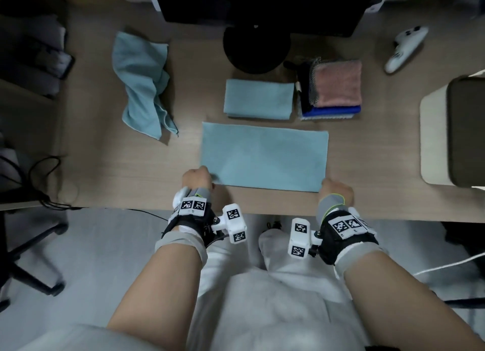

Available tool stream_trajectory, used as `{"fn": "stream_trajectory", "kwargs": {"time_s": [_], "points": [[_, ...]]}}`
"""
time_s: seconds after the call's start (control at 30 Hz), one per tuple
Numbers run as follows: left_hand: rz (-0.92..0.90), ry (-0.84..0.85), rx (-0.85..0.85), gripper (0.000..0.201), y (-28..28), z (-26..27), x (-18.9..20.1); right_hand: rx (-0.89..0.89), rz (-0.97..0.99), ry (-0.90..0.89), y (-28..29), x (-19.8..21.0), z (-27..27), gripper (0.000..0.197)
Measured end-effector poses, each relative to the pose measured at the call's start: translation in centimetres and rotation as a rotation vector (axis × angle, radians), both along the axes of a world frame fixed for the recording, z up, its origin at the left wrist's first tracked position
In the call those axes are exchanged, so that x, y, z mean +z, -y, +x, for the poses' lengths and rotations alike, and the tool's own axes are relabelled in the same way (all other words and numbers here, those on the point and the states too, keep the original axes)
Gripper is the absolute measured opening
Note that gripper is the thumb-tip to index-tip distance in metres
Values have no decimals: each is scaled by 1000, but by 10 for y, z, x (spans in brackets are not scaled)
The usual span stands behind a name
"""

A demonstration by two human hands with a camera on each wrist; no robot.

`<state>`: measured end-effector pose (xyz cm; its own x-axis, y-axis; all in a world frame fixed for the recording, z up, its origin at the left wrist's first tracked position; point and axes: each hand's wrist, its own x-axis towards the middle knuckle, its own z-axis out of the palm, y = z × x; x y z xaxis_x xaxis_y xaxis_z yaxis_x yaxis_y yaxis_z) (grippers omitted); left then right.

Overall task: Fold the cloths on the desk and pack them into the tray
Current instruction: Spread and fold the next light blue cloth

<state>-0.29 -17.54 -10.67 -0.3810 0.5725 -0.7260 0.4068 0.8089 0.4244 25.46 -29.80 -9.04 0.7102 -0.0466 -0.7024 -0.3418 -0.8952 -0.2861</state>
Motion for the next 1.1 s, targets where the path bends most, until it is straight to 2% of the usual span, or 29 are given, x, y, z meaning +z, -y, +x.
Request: {"fn": "stream_trajectory", "kwargs": {"time_s": [0.1,0.17,0.27,0.43,0.6,0.77,0.83,0.97,1.1], "points": [[56,165,109,11,3,21,8,103,-2,18,-9,1,11,42],[52,318,86,8,9,38,13,166,17,-8,-14,-2,15,51],[-3,461,76,8,12,56,15,304,69,-22,-23,-2,17,44],[-60,549,1,11,8,86,13,417,54,-168,-37,5,29,37],[-110,496,-117,6,5,99,4,381,46,-156,-48,6,34,40],[-134,459,-198,11,4,97,-8,264,75,-280,-51,-7,30,55],[-137,463,-220,17,3,98,-9,250,93,-325,-54,-3,27,48],[-155,431,-268,22,1,101,-8,290,138,-284,-57,5,32,33],[-150,406,-287,14,1,105,-7,338,197,-259,-52,10,41,32]]}}
